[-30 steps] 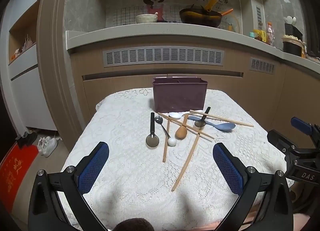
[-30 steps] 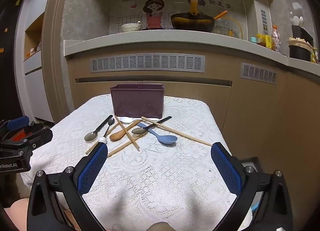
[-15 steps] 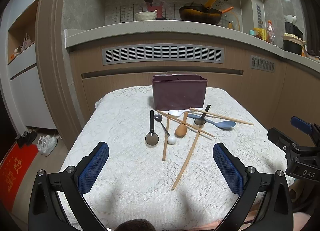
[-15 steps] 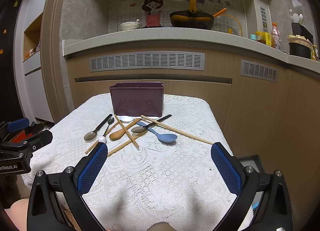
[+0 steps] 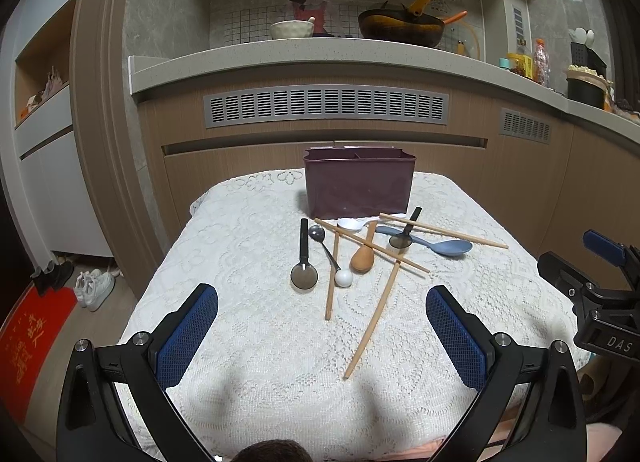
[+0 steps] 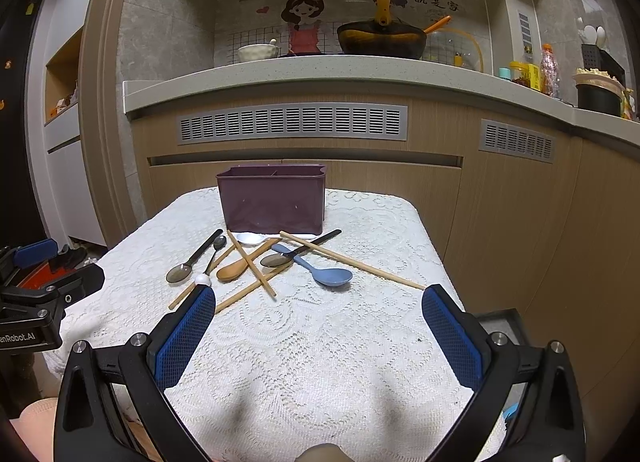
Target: Organize utensils
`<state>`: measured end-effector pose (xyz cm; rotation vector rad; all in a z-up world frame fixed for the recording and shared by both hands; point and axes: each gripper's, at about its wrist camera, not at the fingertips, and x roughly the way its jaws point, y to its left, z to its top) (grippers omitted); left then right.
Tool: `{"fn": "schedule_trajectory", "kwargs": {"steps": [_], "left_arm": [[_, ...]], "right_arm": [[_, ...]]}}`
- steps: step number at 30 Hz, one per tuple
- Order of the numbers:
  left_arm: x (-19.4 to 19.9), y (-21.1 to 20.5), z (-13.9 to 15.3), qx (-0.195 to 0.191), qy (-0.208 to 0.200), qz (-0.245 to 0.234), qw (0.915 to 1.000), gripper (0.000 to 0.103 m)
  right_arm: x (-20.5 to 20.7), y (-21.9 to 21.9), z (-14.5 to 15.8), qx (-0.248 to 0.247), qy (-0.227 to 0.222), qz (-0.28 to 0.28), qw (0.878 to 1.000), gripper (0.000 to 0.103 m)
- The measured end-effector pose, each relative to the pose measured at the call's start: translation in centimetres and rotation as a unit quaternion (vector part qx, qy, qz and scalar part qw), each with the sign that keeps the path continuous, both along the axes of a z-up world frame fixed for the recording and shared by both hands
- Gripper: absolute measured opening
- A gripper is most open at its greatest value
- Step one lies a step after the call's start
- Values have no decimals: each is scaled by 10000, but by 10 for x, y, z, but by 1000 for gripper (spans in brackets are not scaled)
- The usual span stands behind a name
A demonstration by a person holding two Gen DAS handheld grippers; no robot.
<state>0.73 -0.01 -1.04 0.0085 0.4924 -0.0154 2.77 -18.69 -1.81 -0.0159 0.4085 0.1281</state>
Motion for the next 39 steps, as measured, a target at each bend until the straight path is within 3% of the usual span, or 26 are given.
{"fn": "schedule_trajectory", "kwargs": {"steps": [39], "left_arm": [[0, 1, 1, 3, 10, -5, 10000, 103]], "right_arm": [[-3, -1, 2, 22, -18, 8, 10000, 103]]}}
